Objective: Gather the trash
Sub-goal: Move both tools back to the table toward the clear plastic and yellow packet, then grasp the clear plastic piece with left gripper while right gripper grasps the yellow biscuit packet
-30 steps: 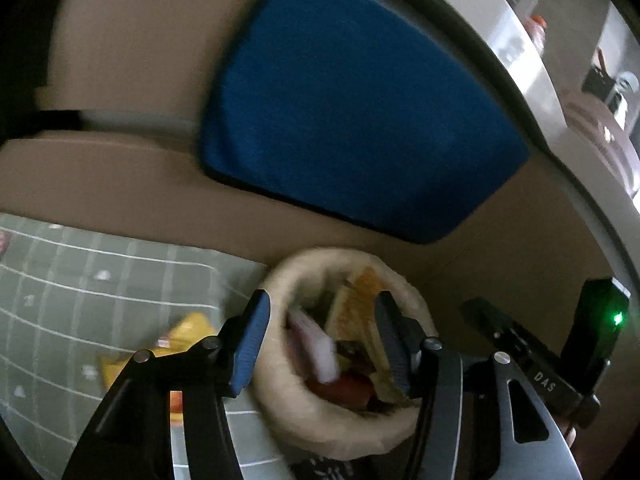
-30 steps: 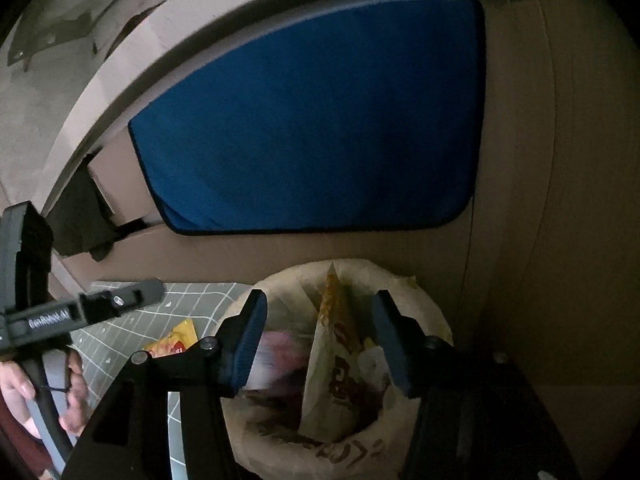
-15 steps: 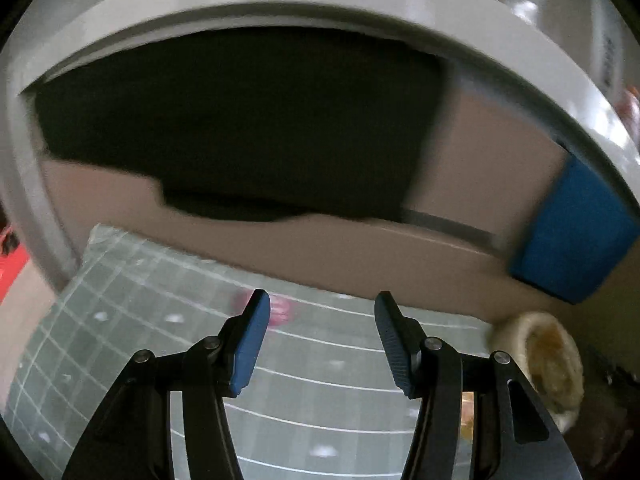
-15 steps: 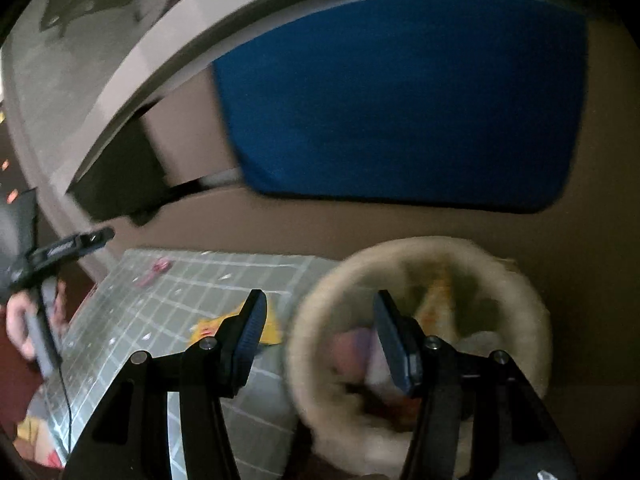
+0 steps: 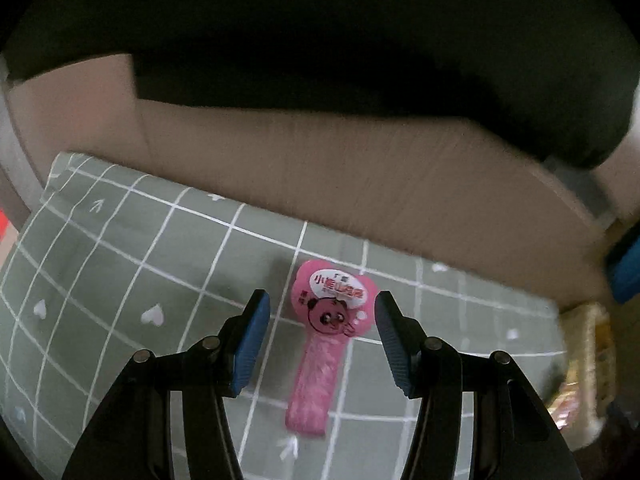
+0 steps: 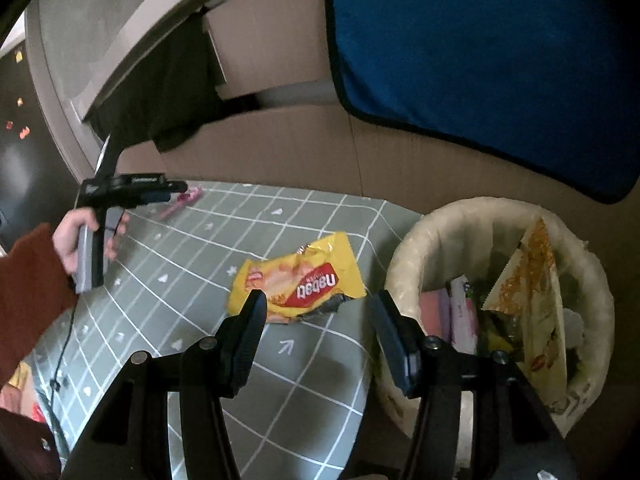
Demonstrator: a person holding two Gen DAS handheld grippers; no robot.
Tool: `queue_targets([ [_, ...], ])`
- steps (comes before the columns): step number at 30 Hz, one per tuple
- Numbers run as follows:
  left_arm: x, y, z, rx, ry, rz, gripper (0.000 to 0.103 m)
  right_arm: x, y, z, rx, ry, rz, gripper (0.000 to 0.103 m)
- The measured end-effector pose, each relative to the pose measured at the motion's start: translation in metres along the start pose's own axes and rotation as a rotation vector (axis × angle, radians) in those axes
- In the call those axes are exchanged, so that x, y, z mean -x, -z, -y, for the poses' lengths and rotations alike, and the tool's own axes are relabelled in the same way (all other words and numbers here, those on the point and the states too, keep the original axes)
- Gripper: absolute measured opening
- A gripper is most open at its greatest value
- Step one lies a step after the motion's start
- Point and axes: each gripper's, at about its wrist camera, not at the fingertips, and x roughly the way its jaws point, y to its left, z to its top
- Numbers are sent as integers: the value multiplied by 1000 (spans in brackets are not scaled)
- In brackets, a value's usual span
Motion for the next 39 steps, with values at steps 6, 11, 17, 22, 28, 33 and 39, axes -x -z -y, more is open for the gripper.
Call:
queue_targets([
  [6,-5,9,14,-105,-19,-11,21,-18,-5,2,20,21,-30,53],
  [11,24,37,18,-105,-14,14,14,-28,-10,-3,-26,11,-38,53],
  [17,72,79,26,-58,120,45,13,-25,8,-2,-179,-35,-52,53],
  [22,91,92,38,-112,123,74,13,-44,9,1,-261,-16,-60,53],
  [28,101,89,26,-85,138,63,13,-92,-18,-19,-96,37,-115,46],
  [33,108,96,20,-77,140,59,13,-120,-26,-56,110,-25,-177,11],
  [39,114,103,19,-64,153,76,13,-99,-20,-80,170,-79,-156,7],
])
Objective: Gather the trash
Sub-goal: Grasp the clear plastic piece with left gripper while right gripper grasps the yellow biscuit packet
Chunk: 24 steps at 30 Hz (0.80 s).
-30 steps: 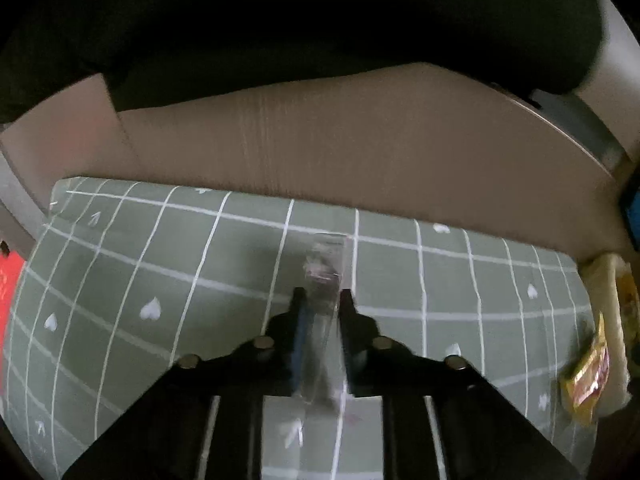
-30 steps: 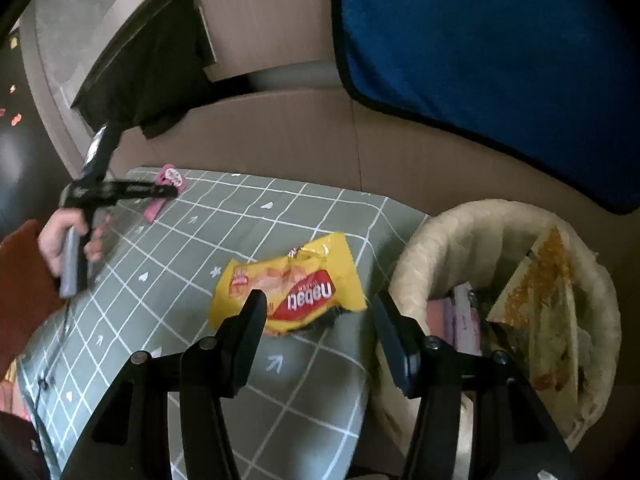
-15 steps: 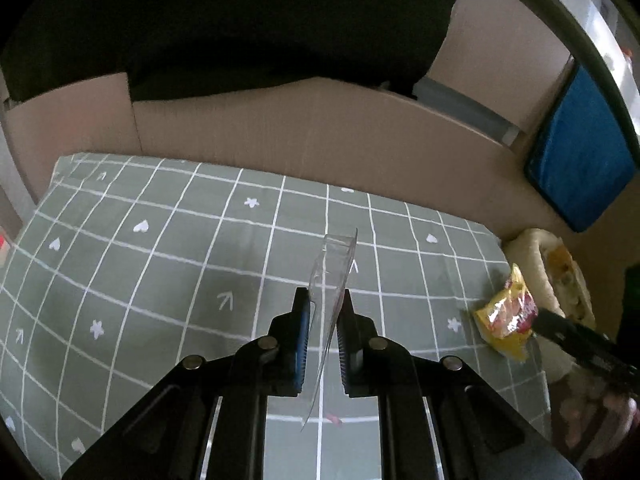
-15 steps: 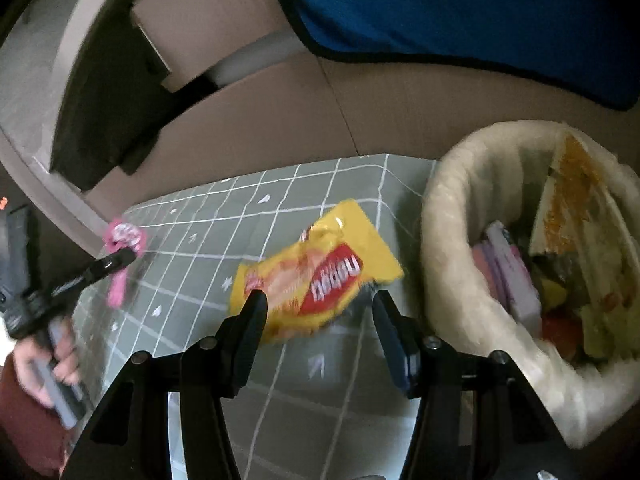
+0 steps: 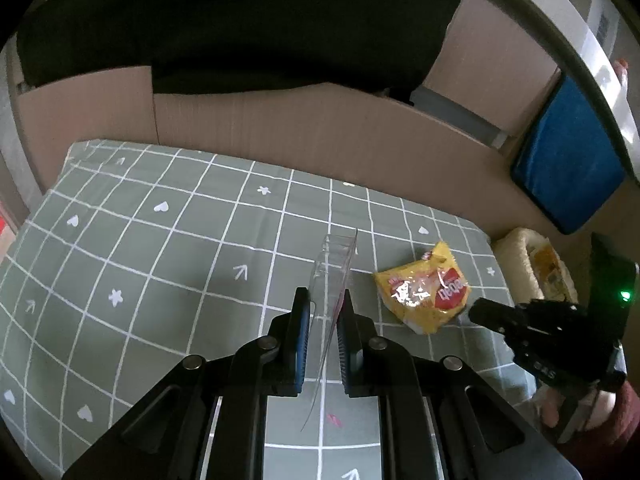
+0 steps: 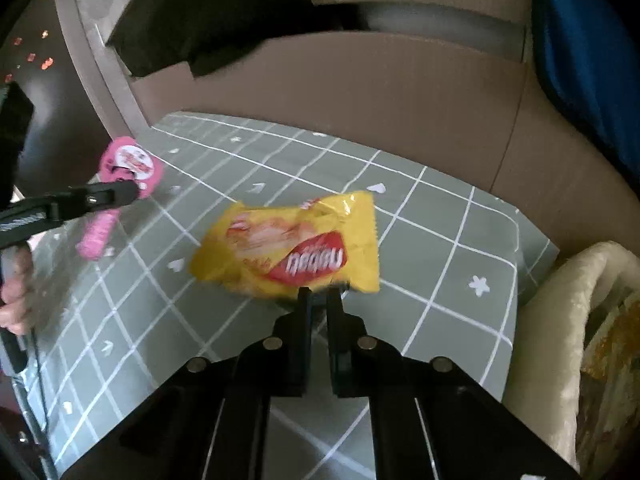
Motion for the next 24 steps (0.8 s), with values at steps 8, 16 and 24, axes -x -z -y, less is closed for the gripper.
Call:
queue_targets([
  [8,10,2,-10,12,-11,5,13,24,-6,-11,45,43,64,42],
  [16,11,5,-19,15,-17,-18,13,-30,-69,10,13,-98,71,42],
  [24,13,8,-28,47,5,-22,13,-36,-29,35,-196,-269,-67,43],
])
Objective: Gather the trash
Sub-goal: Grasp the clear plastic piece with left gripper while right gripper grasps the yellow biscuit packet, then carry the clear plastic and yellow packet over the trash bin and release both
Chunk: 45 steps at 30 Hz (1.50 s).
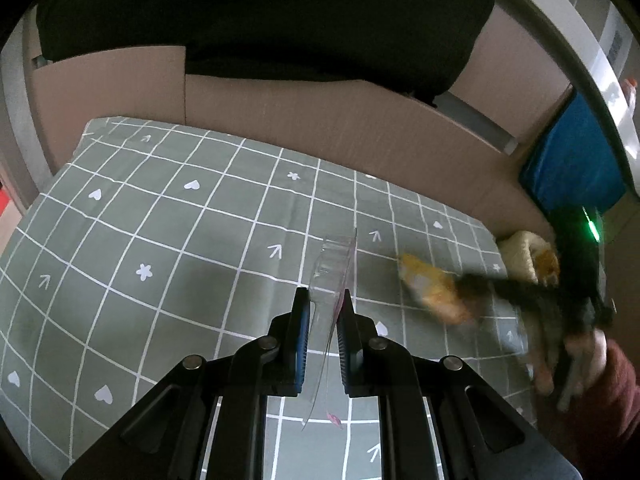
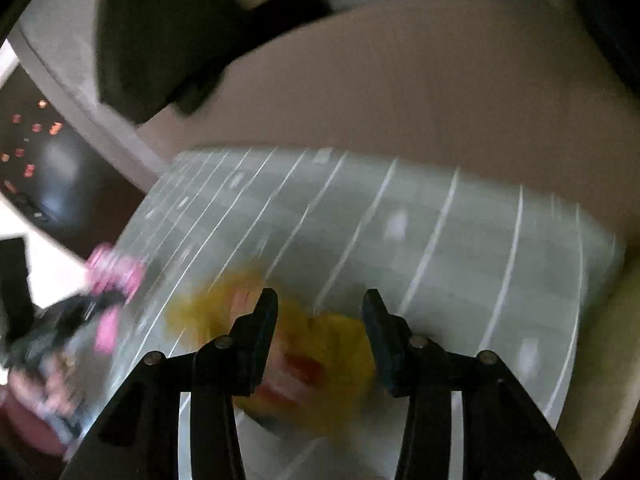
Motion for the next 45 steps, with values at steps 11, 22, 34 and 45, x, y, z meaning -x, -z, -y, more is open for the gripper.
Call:
queue_targets([
  [11,3,6,6,10,5,16,13,38,42,-61,222,140,77,48],
  [22,12,11,-27,77,-7,9,13,-42,17,-89,262,176,6,56],
  [34,23,15,-6,48,-25,36,13,-3,35,-112,384,217,61,18],
  [45,97,14,105,-130,-40,213,13,140,62,-115,353,291,300,18],
])
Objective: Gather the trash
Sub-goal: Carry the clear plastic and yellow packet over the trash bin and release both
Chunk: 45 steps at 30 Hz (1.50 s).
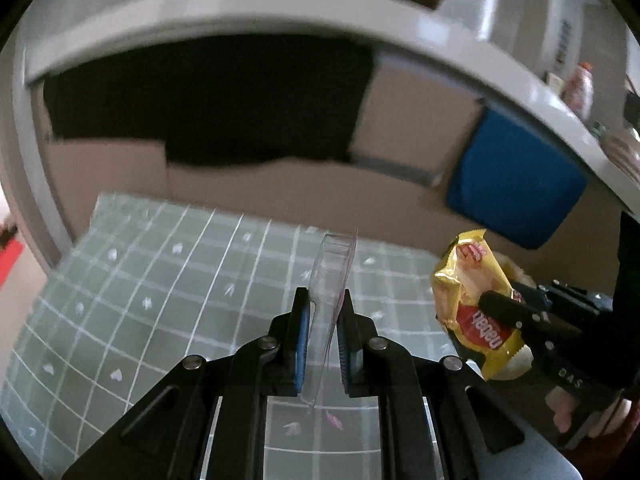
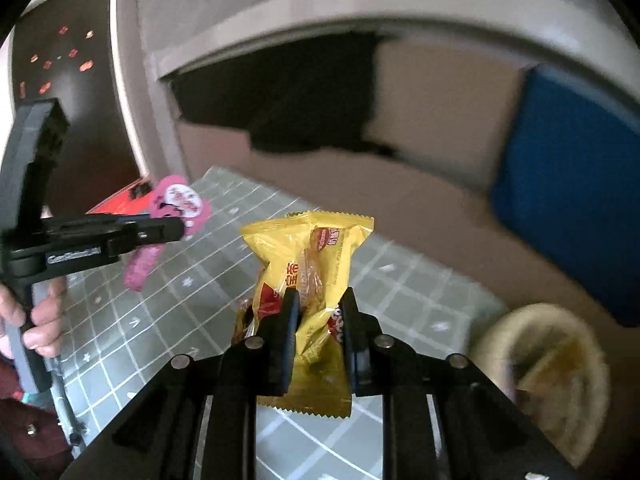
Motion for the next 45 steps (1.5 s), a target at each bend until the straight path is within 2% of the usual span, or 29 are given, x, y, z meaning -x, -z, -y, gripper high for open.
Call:
queue_targets([
  [5,33,-17,62,-93,23,93,13,51,-1,26,-34,68,93,18],
  [9,45,-26,106,-138,42,130,13,93,1,44,-46,145,167,18],
  [16,41,-27,167,-154,64,120,13,146,17,96,-123,252,221,18],
  [21,11,-23,203,-126,112,69,13,164,34,137,-183,318,206,18],
  [28,-41,-7,241,-149,170,-19,13,167,61,183,-289,320,197,19],
  [32,-67,3,252,-175,193,-54,13,158,71,194,-308,310,183,19],
  [45,-142,9,247,-144,247,-170,13,96,88,225,-360,286,100,19],
])
